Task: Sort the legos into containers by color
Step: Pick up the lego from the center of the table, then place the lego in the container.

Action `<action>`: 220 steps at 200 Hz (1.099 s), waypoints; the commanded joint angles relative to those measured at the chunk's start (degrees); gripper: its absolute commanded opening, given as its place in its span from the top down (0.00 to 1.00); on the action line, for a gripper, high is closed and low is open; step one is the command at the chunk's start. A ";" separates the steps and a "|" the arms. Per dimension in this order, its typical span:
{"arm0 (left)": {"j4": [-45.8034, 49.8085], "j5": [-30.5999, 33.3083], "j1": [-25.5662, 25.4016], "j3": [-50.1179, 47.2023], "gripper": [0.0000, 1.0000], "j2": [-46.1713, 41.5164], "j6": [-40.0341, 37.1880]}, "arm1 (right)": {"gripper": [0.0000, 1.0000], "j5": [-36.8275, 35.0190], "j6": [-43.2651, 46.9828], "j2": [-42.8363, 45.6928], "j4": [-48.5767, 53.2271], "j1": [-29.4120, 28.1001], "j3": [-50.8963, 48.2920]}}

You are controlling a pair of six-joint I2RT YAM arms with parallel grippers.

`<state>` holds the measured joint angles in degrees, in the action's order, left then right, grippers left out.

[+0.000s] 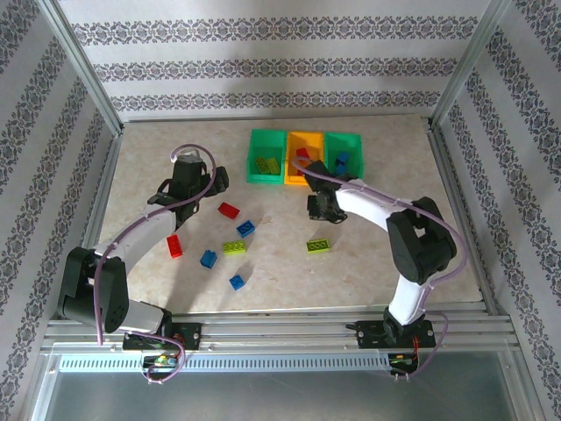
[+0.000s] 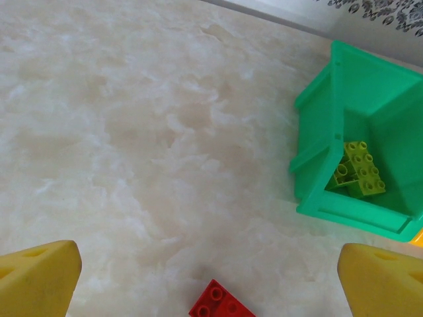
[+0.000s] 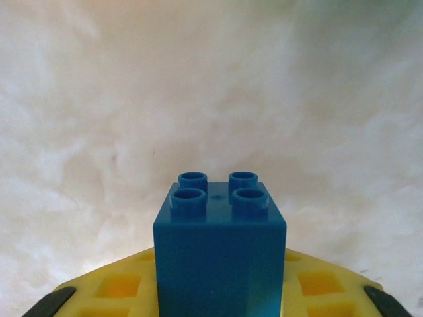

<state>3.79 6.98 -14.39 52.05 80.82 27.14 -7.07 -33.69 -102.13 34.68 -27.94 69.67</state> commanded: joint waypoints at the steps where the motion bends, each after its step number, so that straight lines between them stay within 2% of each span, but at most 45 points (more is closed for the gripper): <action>1: -0.53 0.83 1.04 -0.66 0.00 -1.63 0.49 | 0.73 -3.16 3.25 3.42 0.83 3.04 4.42; 54: -0.20 -0.17 1.26 -0.49 0.00 -1.75 0.73 | 0.72 -3.21 7.37 -2.50 -1.44 9.75 15.08; 127: 1.02 0.04 1.65 -1.20 0.00 -3.21 0.25 | 0.65 -1.08 10.34 -14.65 -1.81 13.51 28.21; 151: 1.19 -0.03 1.90 -1.23 0.00 -3.14 0.19 | 0.60 0.57 10.12 -16.51 -1.81 14.30 30.05; 187: 1.10 -0.52 1.93 -1.16 0.00 -2.85 0.44 | 0.47 1.40 9.68 -16.90 -1.89 14.76 30.27; 220: 1.05 -0.74 2.00 -1.21 0.00 -2.86 0.38 | 0.46 1.31 10.03 -15.27 -1.89 14.90 28.94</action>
<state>3.88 6.46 -13.26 51.20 78.78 27.31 -6.33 -23.99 -118.56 32.75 -13.47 98.43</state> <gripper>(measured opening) 0.995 0.541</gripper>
